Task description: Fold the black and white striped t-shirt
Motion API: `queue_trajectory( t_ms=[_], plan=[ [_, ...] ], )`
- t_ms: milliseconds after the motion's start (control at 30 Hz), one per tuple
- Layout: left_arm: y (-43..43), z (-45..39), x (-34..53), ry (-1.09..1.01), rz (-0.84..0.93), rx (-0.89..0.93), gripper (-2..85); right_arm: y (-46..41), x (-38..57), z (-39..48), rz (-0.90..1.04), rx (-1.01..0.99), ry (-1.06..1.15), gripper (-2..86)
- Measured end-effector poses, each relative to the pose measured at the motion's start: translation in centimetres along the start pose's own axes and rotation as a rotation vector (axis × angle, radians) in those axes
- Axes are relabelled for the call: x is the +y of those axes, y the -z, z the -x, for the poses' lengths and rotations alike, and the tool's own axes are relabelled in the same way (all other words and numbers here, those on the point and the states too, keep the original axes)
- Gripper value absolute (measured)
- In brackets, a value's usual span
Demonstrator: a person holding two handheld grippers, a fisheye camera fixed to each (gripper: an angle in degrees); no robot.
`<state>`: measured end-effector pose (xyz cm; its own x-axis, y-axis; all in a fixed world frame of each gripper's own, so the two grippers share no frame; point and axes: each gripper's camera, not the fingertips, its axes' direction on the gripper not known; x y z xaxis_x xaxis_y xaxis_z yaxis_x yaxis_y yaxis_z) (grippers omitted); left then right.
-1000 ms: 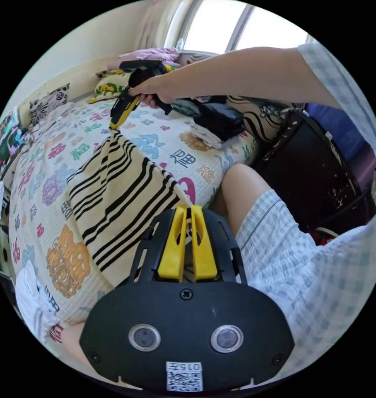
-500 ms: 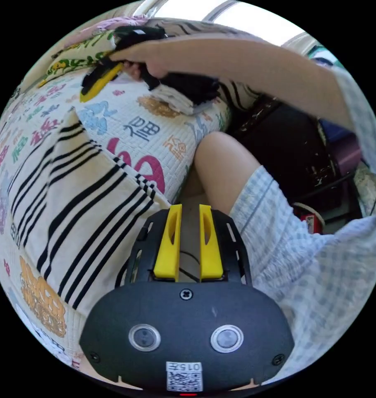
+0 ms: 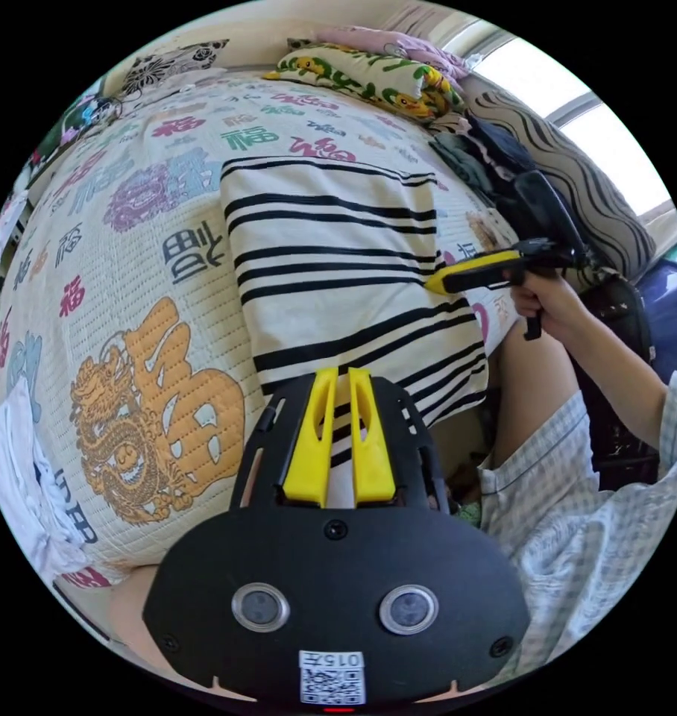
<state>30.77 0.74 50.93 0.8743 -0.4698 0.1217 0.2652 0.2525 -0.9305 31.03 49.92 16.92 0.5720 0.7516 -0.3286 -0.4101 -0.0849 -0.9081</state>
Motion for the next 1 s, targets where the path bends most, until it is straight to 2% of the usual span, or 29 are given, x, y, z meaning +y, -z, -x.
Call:
queue_trajectory(
  t_ms=[133,200,300,333,433,633,700,867,933,1000],
  plan=[
    [0.8,0.1,-1.0,0.016,0.012,0.003,1.0,0.9,1.9,-2.9,-0.022,-0.004,-0.088,-0.6],
    [1.8,-0.2,-1.0,-0.023,-0.007,0.037,0.8,1.6,2.7,-2.7,-0.046,0.019,-0.071,-0.6],
    [1.9,0.2,-0.6,-0.038,0.001,0.050,0.7,1.9,4.1,-1.2,-0.096,-0.080,0.051,-0.6],
    [1.7,0.4,-0.6,-0.035,0.003,0.045,0.7,1.0,4.3,-0.7,-0.046,-0.080,0.083,-0.6],
    [1.3,2.0,-0.8,0.012,0.022,0.059,0.3,-3.6,4.9,-1.4,0.172,0.091,0.097,-0.6],
    [2.0,4.1,-2.7,-0.003,0.084,0.077,0.3,-4.3,5.6,-5.8,0.198,-0.033,-0.013,-0.3],
    [3.4,5.2,-4.4,-0.027,0.031,0.079,1.3,-3.2,5.5,-6.9,0.143,-0.053,-0.016,0.1],
    [6.3,9.1,-10.1,0.027,-0.179,0.104,8.0,2.6,2.6,-12.2,-0.245,-0.077,-0.113,6.1],
    [6.1,11.3,-12.6,0.071,-0.207,0.137,10.5,3.0,1.1,-14.7,-0.301,-0.095,-0.152,8.2],
    [4.5,14.7,-15.5,0.145,-0.192,0.262,12.7,2.6,-0.3,-17.5,-0.315,-0.232,-0.178,10.2]
  ],
)
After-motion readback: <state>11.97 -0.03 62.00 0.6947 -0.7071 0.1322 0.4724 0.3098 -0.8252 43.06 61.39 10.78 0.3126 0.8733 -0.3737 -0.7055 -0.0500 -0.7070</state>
